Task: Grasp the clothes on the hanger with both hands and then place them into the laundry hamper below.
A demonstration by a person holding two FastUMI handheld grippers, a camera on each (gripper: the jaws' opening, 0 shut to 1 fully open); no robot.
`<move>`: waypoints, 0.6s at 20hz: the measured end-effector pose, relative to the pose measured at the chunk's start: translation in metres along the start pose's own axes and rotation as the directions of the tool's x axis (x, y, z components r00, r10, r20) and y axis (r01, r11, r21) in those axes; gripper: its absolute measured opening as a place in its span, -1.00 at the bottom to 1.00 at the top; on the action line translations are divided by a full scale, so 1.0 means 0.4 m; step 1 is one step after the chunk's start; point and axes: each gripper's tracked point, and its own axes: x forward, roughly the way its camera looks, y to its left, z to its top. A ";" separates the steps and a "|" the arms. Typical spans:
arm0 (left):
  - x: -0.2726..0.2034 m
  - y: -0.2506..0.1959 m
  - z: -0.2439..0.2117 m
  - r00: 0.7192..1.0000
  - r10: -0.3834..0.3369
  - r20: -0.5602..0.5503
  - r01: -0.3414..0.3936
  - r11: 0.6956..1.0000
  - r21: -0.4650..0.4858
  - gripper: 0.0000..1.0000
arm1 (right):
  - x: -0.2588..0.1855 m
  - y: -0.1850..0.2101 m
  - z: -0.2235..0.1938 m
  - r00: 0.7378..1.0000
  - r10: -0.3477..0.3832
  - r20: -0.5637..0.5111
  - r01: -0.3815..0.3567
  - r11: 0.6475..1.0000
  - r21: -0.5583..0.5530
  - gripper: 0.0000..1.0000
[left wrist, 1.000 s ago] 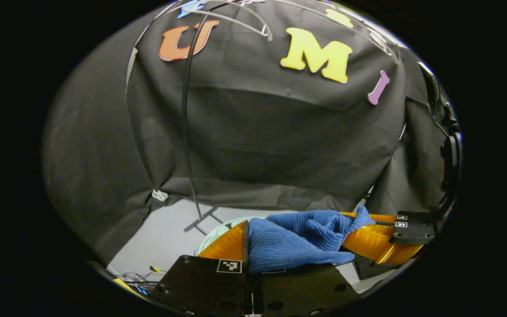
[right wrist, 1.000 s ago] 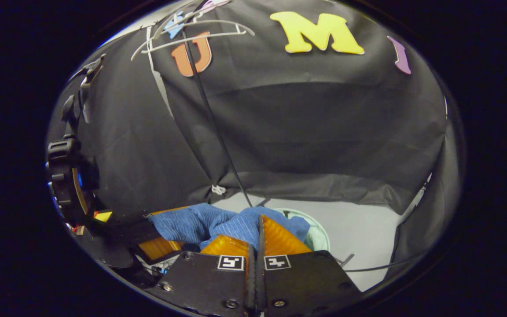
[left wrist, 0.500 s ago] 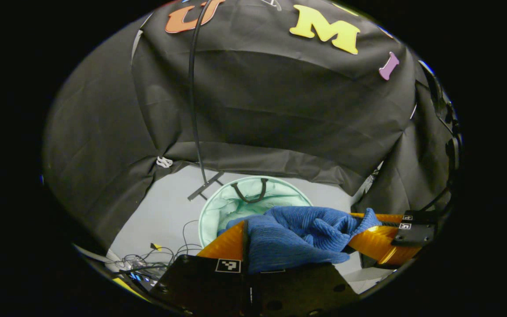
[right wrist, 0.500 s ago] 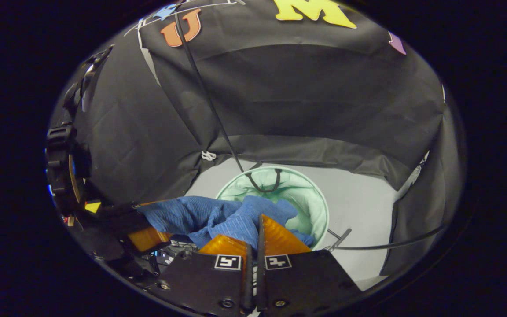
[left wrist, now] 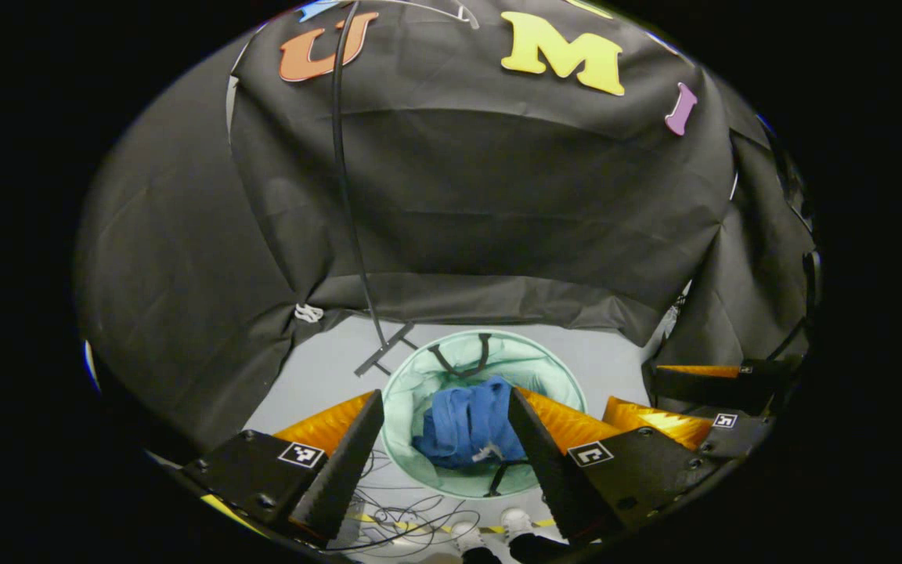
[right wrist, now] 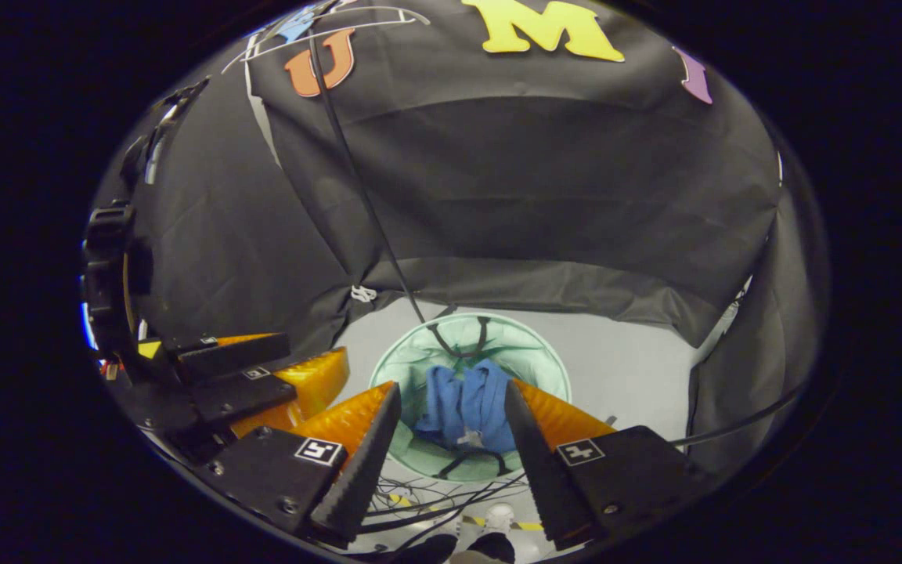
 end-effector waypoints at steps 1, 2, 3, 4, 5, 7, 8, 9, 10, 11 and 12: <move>-0.003 0.000 -0.003 1.000 -0.003 0.000 0.003 1.000 -0.005 0.94 | -0.004 -0.005 -0.001 1.000 -0.002 0.004 0.001 1.000 0.012 0.70; -0.013 0.002 -0.010 1.000 -0.006 0.001 0.006 1.000 -0.008 0.94 | -0.008 -0.010 -0.005 1.000 -0.007 0.006 0.006 1.000 0.019 0.70; -0.020 0.007 -0.011 1.000 -0.007 0.000 0.007 1.000 -0.005 1.00 | -0.014 -0.014 -0.006 1.000 -0.009 0.011 0.009 1.000 0.018 0.70; -0.028 0.009 -0.015 1.000 -0.007 0.000 0.007 1.000 0.000 1.00 | -0.022 -0.016 -0.004 1.000 -0.015 0.019 0.015 1.000 0.018 0.70; -0.036 0.010 -0.014 1.000 -0.005 0.001 0.005 1.000 0.003 0.94 | -0.036 -0.021 -0.003 0.999 -0.022 0.024 0.021 1.000 0.015 0.71; -0.062 0.011 -0.009 1.000 -0.012 0.015 0.012 1.000 0.005 0.94 | -0.078 -0.029 0.004 0.998 -0.034 0.046 0.033 0.999 0.014 0.71; -0.079 0.012 -0.002 1.000 -0.013 0.024 0.013 1.000 0.009 0.94 | -0.099 -0.035 0.013 0.997 -0.039 0.063 0.038 0.999 0.014 0.71; -0.101 0.014 0.012 0.999 -0.018 0.051 0.017 1.000 0.016 0.94 | -0.125 -0.042 0.019 0.996 -0.045 0.076 0.044 0.999 0.012 0.71; -0.123 0.014 0.024 0.997 -0.026 0.076 0.024 0.999 0.028 1.00 | -0.157 -0.045 0.026 0.994 -0.049 0.098 0.049 0.999 0.009 0.71; -0.151 0.014 0.039 0.994 -0.033 0.104 0.029 0.999 0.041 0.94 | -0.196 -0.053 0.043 0.991 -0.057 0.124 0.056 0.998 0.008 0.71; -0.180 0.011 0.062 0.990 -0.042 0.136 0.035 0.998 0.055 0.94 | -0.235 -0.062 0.059 0.985 -0.062 0.159 0.061 0.998 0.007 0.71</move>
